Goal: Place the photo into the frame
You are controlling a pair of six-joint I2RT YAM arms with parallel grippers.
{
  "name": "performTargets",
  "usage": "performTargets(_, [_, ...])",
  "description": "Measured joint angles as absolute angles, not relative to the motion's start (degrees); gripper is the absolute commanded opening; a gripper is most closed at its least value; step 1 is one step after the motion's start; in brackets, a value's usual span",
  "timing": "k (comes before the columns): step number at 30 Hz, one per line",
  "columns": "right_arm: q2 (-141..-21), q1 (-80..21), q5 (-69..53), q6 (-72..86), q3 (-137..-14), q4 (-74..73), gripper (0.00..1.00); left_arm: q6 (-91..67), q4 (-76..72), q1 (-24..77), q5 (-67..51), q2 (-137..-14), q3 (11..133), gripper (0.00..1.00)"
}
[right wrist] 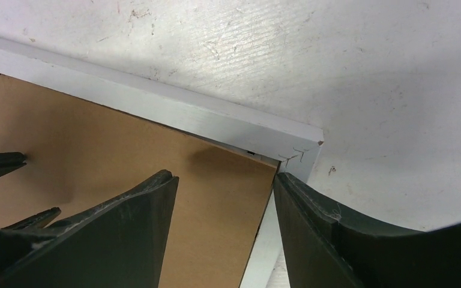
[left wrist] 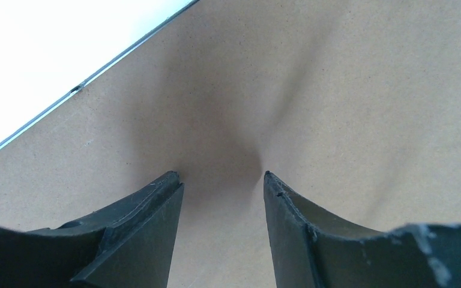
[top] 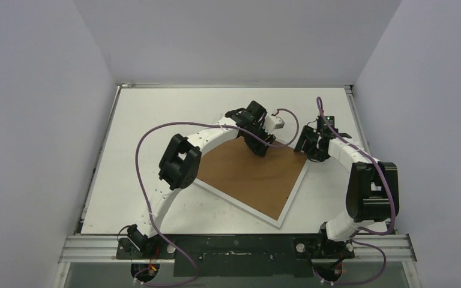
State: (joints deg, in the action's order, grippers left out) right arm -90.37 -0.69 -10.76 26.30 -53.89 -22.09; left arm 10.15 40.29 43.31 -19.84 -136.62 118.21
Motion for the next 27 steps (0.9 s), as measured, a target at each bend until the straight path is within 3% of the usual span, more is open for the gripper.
performTargets(17, [-90.4,-0.4,-9.4,26.0,-55.2,-19.1,0.53,14.8,31.3,46.2,-9.3,-130.3,106.3,0.51])
performTargets(27, [-91.0,4.5,-8.8,26.9,-55.2,-15.6,0.64,15.7,33.1,49.1,-9.2,-129.9,107.4,0.51])
